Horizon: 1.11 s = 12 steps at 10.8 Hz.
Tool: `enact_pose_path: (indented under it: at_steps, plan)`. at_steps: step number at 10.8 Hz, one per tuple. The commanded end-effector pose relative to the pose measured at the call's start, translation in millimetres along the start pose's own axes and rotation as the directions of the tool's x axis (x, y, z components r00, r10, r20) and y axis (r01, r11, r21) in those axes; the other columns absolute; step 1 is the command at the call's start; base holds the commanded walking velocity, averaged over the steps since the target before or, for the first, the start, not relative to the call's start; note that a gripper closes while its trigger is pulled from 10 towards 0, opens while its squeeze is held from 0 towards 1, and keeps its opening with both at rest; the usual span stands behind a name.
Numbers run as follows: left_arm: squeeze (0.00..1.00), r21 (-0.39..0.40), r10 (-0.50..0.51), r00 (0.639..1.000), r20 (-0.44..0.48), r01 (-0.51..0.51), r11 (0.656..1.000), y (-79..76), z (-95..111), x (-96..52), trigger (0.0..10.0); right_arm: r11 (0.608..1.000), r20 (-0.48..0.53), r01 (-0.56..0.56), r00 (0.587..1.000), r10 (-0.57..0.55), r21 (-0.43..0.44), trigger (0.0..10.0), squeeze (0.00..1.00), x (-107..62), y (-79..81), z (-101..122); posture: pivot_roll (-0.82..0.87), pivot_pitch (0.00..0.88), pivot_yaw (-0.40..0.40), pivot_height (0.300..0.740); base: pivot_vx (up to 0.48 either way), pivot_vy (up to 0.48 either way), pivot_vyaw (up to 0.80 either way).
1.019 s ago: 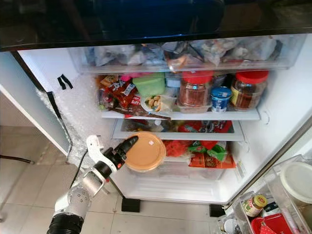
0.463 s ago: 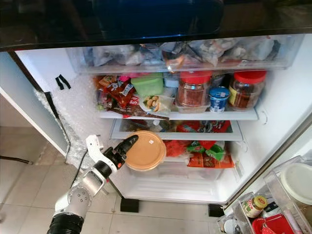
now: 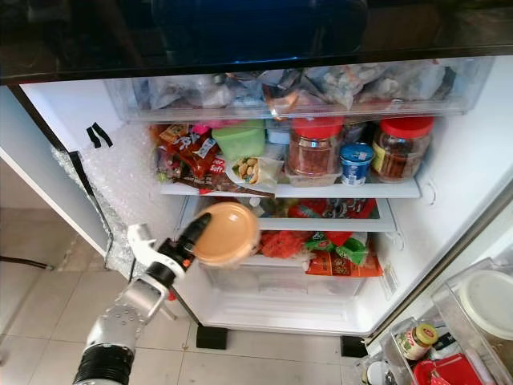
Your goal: Restocking fridge
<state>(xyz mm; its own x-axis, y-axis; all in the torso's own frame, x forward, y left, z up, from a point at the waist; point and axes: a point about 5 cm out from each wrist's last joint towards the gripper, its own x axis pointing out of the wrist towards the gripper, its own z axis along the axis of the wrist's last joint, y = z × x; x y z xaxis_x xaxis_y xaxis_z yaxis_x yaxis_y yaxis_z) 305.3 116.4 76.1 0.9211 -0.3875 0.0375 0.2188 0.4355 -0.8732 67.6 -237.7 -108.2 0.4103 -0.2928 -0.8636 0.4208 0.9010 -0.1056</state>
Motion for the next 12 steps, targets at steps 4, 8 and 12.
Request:
enact_pose_path:
  at_steps: [4,8,12]
  plan:
    - [0.00,0.026,-0.015,1.000,-0.012,0.016,1.000,-1.3,3.3,1.0,10.0,1.000,-0.020,0.016,1.000,-0.016,-0.002,10.0,0.00,-1.7,-2.4,-6.2,-0.14,0.054,0.104,0.740,0.000,0.000,0.00]
    - [0.00,0.063,-0.014,1.000,-0.018,0.015,0.998,-0.7,3.7,0.4,10.0,1.000,-0.012,0.006,1.000,-0.006,0.005,10.0,0.00,-1.6,-1.5,-5.4,-0.14,0.055,0.105,0.740,0.000,0.000,0.00]
    - [0.00,0.065,-0.011,1.000,-0.021,0.012,0.998,0.0,3.7,-0.6,10.0,1.000,-0.007,0.001,1.000,-0.001,0.002,10.0,0.00,-1.6,-0.7,-5.0,-0.14,0.056,0.108,0.727,0.000,0.000,0.00]
